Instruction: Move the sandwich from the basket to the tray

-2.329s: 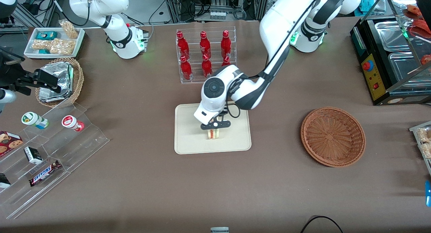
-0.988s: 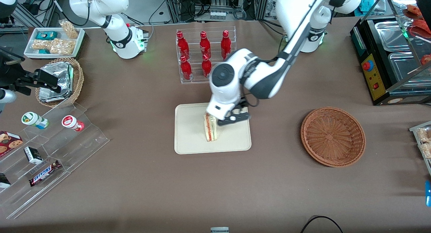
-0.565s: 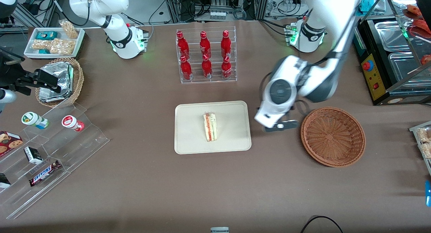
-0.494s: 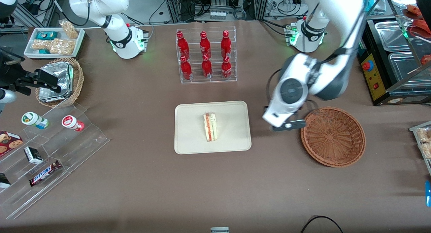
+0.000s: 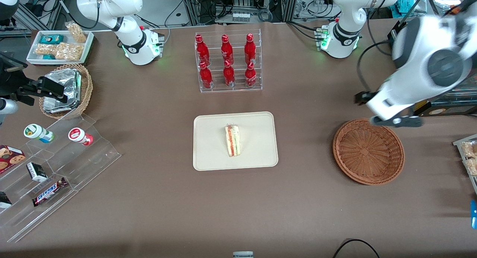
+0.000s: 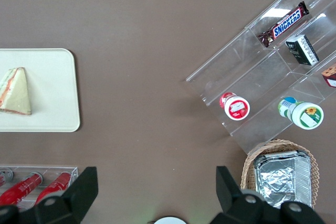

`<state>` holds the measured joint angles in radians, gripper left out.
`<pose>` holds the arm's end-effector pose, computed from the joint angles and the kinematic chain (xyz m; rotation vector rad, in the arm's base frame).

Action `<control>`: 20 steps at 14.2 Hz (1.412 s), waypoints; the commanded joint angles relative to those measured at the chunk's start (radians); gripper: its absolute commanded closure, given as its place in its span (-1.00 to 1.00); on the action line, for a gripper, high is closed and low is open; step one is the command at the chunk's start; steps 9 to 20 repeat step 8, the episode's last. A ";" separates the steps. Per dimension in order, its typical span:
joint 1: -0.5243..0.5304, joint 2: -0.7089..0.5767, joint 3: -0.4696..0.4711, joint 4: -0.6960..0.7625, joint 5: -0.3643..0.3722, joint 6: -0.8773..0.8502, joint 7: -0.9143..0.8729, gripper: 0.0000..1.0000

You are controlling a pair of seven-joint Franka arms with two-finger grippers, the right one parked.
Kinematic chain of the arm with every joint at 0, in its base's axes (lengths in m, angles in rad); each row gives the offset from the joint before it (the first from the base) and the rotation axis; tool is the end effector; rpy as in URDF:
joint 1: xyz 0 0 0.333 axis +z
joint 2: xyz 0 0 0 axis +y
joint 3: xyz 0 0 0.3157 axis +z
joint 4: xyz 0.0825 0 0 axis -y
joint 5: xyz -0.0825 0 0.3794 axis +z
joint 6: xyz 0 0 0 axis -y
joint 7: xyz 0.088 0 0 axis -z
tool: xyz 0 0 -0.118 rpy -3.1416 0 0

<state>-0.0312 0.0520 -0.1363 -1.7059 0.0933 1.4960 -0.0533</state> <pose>0.5360 -0.0775 0.5184 -2.9982 0.1804 0.3780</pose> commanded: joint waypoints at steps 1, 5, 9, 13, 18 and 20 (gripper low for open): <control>0.103 0.011 -0.019 0.167 -0.020 -0.102 0.093 -1.00; 0.148 -0.034 0.021 0.189 -0.083 -0.056 0.113 -1.00; 0.145 -0.037 0.029 0.180 -0.101 -0.039 0.099 -1.00; 0.145 -0.037 0.029 0.180 -0.101 -0.039 0.099 -1.00; 0.145 -0.037 0.029 0.180 -0.101 -0.039 0.099 -1.00; 0.145 -0.037 0.029 0.180 -0.101 -0.039 0.099 -1.00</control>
